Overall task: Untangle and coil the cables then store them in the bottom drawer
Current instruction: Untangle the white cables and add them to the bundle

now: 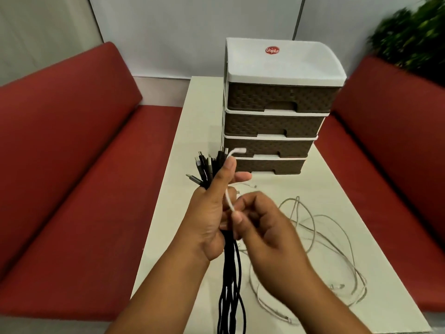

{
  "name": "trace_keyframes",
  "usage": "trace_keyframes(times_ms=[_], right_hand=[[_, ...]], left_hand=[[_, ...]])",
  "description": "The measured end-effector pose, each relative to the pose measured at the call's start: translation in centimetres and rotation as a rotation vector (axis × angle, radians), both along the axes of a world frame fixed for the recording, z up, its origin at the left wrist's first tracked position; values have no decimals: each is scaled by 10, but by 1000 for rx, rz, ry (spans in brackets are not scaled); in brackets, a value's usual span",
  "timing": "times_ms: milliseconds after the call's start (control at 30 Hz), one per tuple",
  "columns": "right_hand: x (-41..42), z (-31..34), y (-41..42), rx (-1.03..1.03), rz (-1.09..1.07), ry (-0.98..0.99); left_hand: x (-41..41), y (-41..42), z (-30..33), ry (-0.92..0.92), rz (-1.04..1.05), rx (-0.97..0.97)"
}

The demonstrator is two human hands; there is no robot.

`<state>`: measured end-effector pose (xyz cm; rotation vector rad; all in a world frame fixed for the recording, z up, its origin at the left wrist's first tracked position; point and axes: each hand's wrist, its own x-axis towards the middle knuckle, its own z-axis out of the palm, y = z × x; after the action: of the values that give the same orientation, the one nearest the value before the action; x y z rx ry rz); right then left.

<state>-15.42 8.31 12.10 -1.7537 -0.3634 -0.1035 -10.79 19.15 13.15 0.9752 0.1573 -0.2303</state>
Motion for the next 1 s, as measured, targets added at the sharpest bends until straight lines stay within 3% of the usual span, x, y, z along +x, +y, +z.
trace_keyframes(times_ms=[133, 367, 600, 800, 1000], right_hand=[[-12, -13, -2, -184, 10, -35], [-18, -19, -15, -356, -12, -159], [-15, -43, -30, -440, -46, -164], [25, -116, -95, -836, -129, -359], [105, -58, -159, -1197, -352, -281]], left_hand=[[1, -2, -1, 11, 44, -19], [-1, -6, -3, 2, -63, 7], [7, 0, 3, -101, -10, -241], [10, 16, 20, -265, 47, -361], [9, 30, 28, -232, 12, -505]])
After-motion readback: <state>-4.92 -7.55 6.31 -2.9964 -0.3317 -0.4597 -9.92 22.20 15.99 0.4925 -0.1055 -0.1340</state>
